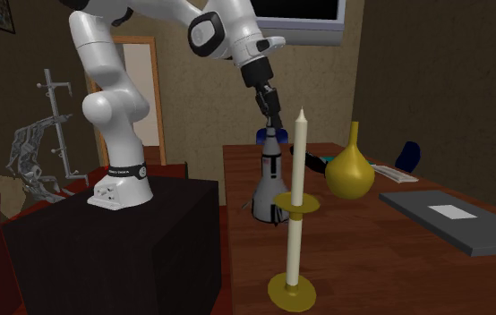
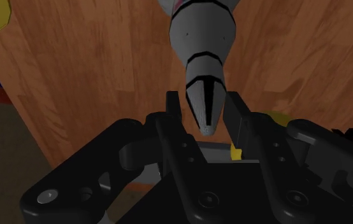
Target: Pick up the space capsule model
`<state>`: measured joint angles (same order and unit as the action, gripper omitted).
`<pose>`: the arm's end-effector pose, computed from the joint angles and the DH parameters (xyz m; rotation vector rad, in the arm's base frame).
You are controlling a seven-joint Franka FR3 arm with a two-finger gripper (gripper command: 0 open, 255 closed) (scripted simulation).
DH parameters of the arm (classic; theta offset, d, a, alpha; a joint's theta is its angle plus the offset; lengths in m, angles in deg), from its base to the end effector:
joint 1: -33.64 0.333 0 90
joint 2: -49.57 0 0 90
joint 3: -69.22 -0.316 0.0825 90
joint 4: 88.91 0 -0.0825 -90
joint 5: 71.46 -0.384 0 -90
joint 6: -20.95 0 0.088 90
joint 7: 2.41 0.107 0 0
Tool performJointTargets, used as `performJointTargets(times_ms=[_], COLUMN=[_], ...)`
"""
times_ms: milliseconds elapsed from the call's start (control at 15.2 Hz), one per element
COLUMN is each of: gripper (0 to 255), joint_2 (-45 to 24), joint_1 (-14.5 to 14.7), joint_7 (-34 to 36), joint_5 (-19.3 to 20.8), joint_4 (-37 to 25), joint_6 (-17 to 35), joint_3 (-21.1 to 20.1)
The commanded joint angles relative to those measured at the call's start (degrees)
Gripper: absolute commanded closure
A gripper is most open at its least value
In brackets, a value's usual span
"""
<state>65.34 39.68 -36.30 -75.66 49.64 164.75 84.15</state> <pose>0.4762 -0.0787 0.4481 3.0169 0.5828 0.5850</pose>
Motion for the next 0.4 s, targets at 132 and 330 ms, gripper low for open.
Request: performJointTargets(times_ms=[132,330], gripper=[255,255], joint_2=[1.13,1.48], joint_1=[-0.24,-0.31], joint_7=[0.7,0.9], joint_5=[0.64,0.82], joint_4=[-2.12,-2.72], joint_6=[-3.11,-4.04], joint_3=[-0.31,-0.41])
